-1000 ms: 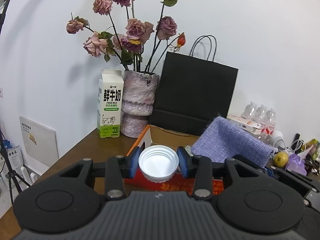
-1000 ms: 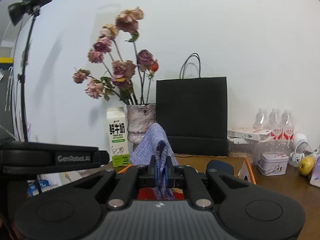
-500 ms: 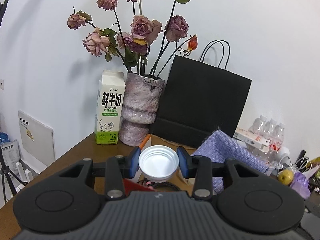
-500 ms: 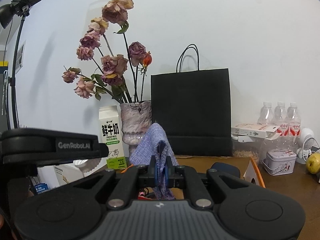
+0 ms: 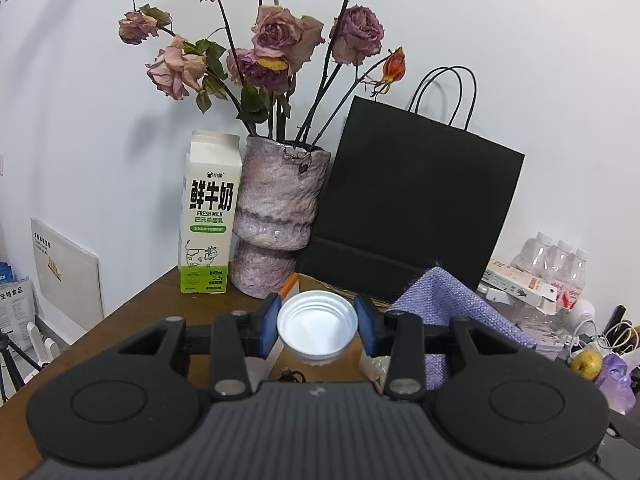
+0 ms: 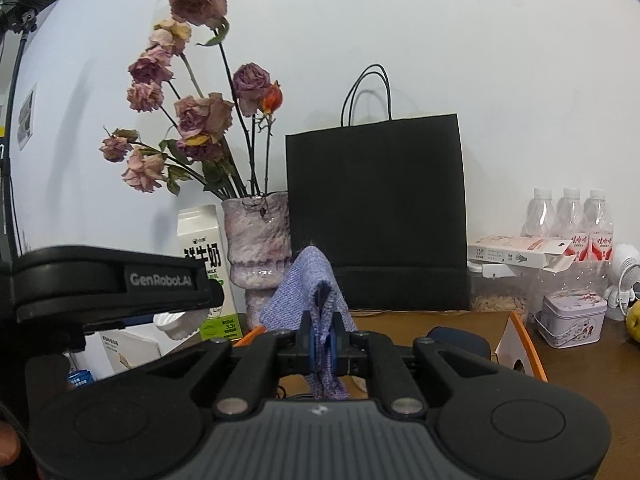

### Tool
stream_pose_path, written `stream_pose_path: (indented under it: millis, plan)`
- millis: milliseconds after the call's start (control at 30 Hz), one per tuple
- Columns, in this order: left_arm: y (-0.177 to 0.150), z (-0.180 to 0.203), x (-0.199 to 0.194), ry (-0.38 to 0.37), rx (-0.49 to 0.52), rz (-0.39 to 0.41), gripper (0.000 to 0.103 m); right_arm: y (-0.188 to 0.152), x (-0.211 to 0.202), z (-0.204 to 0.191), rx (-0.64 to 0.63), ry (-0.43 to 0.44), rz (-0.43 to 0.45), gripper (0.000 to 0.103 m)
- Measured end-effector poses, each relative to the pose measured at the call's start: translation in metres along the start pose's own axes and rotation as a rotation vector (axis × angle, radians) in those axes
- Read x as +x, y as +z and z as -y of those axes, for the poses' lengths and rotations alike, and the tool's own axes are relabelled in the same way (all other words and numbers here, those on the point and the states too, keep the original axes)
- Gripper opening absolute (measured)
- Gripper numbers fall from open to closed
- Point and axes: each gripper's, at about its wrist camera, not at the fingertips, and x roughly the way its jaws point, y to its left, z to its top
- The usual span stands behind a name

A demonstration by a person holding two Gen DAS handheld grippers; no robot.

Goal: Organize objects
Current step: 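Carry the bottle cap and lavender pouch with both grippers over the red box, then open both grippers to drop the cap and lavender pouch into the box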

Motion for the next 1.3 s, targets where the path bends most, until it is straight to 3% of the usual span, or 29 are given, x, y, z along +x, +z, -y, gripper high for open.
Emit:
stream_pose_path:
  millis: [533, 1167, 1267, 1300]
  plan:
    - [-0.002, 0.010, 0.046, -0.005, 0.023, -0.013, 0.041, 0.001, 0.043, 0.014, 0.023, -0.028, -0.034, 0.006]
    - [-0.019, 0.019, 0.089, 0.010, 0.075, -0.105, 0.041, -0.014, 0.072, 0.028, 0.050, -0.068, -0.104, 0.007]
    - [-0.019, 0.017, 0.090, 0.007, 0.060, -0.115, 0.044, -0.015, 0.074, 0.029, 0.052, -0.075, -0.112, 0.012]
    - [-0.018, 0.016, 0.090, 0.003, 0.056, -0.115, 0.050, -0.015, 0.074, 0.029, 0.053, -0.080, -0.114, 0.014]
